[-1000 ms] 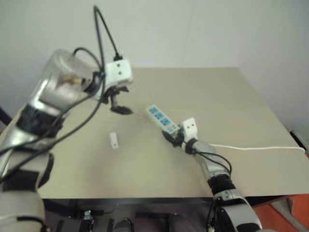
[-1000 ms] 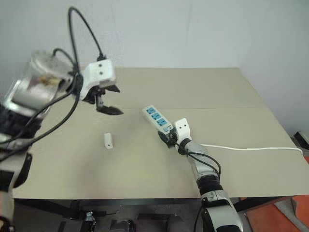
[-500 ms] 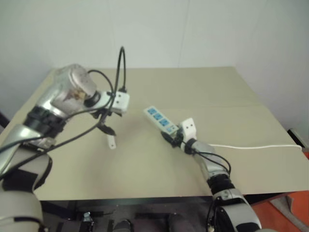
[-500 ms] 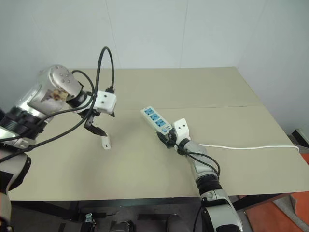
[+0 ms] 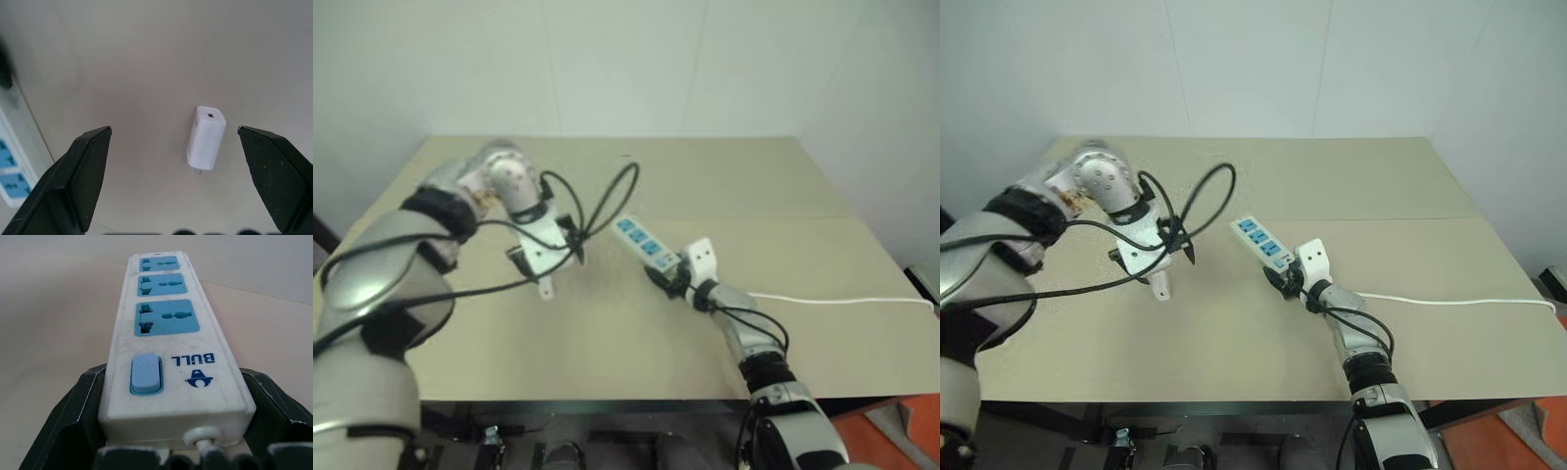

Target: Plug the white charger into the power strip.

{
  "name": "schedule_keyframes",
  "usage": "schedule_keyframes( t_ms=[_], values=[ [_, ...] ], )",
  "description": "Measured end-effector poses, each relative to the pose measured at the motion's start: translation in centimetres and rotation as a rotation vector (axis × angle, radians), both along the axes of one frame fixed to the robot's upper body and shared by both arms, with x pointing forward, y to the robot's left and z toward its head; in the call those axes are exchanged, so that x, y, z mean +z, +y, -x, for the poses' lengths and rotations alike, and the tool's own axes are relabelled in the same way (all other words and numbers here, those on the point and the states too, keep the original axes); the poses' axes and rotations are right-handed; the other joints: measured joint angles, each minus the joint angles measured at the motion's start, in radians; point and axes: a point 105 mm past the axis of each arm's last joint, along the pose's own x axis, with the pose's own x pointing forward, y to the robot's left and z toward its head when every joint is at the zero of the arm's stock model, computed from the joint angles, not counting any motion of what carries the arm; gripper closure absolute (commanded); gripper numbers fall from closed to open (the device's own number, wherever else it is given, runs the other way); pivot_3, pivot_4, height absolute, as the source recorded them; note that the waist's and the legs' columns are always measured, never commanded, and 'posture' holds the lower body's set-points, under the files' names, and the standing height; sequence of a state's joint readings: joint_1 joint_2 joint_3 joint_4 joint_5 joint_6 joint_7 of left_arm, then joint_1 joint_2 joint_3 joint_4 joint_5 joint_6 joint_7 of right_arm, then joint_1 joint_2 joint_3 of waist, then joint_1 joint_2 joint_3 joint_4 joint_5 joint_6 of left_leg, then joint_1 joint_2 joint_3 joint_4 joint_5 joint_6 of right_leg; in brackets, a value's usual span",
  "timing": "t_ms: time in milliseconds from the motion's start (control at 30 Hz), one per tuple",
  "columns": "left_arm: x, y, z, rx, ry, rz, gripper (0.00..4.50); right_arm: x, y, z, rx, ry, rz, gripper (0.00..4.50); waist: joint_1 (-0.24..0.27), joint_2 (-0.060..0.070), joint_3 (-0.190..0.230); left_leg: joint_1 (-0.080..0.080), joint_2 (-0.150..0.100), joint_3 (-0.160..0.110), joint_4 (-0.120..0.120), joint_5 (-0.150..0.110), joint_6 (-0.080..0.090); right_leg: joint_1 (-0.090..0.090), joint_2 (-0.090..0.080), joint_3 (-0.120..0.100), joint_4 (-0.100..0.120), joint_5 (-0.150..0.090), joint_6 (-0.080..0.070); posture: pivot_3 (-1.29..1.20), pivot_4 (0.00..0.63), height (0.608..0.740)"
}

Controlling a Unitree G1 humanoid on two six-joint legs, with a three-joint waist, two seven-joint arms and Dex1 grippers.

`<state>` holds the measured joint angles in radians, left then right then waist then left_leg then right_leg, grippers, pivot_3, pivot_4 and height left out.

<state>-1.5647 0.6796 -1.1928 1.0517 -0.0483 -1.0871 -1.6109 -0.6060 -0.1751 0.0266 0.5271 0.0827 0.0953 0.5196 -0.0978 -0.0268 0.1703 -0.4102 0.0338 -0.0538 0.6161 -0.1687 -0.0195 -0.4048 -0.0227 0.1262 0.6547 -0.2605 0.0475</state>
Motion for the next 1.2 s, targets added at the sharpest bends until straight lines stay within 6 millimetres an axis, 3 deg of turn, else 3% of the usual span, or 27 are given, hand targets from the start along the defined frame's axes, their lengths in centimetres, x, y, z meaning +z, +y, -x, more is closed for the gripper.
schedule_keyframes(
  t_ms=[300,500,767,1200],
  values=[
    [-1.3,1.0,0.5,-0.135,0.018,-0.122,0.00,0.0,-0.1,0.0,0.001,0.002,0.006,1.06,0.001,0.000,0.000,0.000,0.000,0.000,0.000,0.000,0.000,0.000,0.000,0.000,0.000,0.000,0.000,0.00,0.150,0.740],
    [-1.8,2.1,0.4,-0.111,0.025,-0.169,0.00,0.0,-0.1,0.0,0.000,0.005,0.006,1.06,0.001,0.000,0.000,0.000,0.000,0.000,0.000,0.000,0.000,0.000,0.000,0.000,0.000,0.000,0.000,0.00,0.150,0.740],
    [-3.6,2.2,0.5,-0.104,0.058,-0.164,0.00,0.0,-0.1,0.1,0.000,0.005,0.006,1.06,0.000,0.000,0.000,0.000,0.000,0.000,0.000,0.000,0.000,0.000,0.000,0.000,0.000,0.000,0.000,0.00,0.150,0.740],
    [-4.8,1.8,-0.2,-0.115,0.002,-0.135,0.00,0.0,-0.4,0.3,-0.017,0.000,0.009,1.06,0.003,0.000,0.000,0.000,0.000,-0.001,0.000,0.000,0.000,0.000,0.000,0.000,0.000,0.000,0.000,0.00,0.150,0.740]
  ],
)
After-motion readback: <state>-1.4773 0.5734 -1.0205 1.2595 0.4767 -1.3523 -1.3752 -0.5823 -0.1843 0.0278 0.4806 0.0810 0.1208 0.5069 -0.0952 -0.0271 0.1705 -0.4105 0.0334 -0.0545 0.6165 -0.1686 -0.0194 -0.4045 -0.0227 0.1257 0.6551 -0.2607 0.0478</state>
